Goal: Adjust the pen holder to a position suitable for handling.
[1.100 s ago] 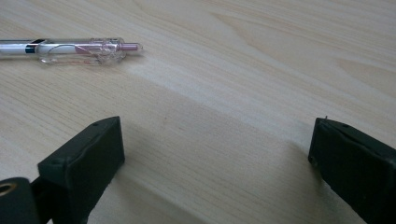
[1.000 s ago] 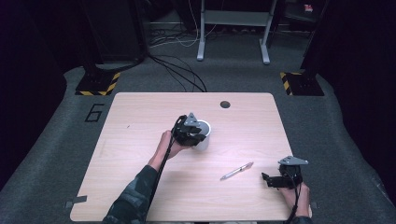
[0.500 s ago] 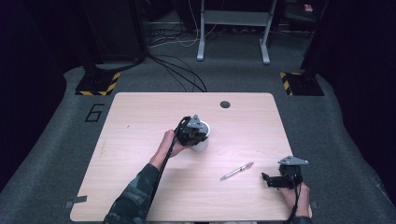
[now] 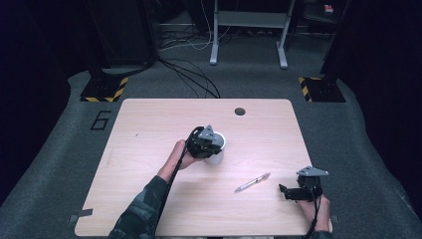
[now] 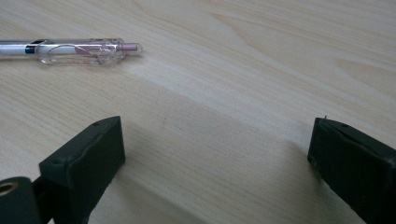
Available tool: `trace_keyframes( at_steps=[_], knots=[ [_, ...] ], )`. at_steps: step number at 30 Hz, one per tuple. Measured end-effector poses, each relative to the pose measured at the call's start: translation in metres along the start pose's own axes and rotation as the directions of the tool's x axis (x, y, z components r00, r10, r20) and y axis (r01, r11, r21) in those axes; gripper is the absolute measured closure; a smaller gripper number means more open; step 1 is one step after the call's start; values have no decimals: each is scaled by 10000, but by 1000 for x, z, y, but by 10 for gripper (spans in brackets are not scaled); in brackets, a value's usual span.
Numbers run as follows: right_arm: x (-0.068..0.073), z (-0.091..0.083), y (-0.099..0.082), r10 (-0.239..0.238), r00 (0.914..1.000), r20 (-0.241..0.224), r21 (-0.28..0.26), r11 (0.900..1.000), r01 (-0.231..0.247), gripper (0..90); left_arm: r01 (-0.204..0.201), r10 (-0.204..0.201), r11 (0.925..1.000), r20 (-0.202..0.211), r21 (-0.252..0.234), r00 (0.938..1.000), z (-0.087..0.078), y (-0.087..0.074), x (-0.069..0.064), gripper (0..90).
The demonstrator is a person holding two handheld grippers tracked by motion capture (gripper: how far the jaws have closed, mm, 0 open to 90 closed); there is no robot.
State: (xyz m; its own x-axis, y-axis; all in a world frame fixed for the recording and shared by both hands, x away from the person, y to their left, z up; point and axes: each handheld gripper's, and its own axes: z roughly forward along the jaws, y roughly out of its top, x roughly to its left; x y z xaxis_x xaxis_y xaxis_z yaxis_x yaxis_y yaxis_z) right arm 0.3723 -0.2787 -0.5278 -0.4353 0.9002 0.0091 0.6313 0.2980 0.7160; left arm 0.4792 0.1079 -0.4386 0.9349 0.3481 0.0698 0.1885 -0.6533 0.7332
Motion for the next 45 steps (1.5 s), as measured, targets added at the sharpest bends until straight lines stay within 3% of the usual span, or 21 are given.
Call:
trace_keyframes(
  at_steps=[10,23,25,27,29,32,37,39,45],
  knots=[
    [0,0,0,-9,10000,-1,2,10000,9,35,-252,255,9996,411,-91,9988,-3,-3,-11,827],
    [0,0,0,-36,10000,-2,7,10000,36,36,-530,533,9986,499,-67,9973,-5,-4,-21,806],
    [0,0,0,-32,10000,-5,5,10000,32,35,-387,387,9993,401,-20,9984,-6,-2,-22,585],
    [0,0,0,-29,10000,-8,2,10000,29,36,-332,336,9993,200,-192,9992,-9,0,-25,425],
    [0,0,0,-33,10000,-10,3,10000,33,36,-226,231,9988,108,-440,9997,-15,1,-28,297],
    [-1,0,0,-70,10000,-11,-10,10000,70,36,-94,87,9961,-90,-875,9999,-29,2,-31,178],
    [0,0,0,-29,10000,-11,0,10000,29,35,111,-178,9897,-454,-1426,9988,-54,-9,-36,142],
    [0,0,0,-38,10000,-12,7,10000,38,35,105,-199,9909,-683,-1341,9975,-62,-17,-38,127],
    [-1,0,0,-40,10000,-12,8,10000,40,35,630,-771,9908,-1171,-1200,9901,-77,-52,-43,75]
  ],
)
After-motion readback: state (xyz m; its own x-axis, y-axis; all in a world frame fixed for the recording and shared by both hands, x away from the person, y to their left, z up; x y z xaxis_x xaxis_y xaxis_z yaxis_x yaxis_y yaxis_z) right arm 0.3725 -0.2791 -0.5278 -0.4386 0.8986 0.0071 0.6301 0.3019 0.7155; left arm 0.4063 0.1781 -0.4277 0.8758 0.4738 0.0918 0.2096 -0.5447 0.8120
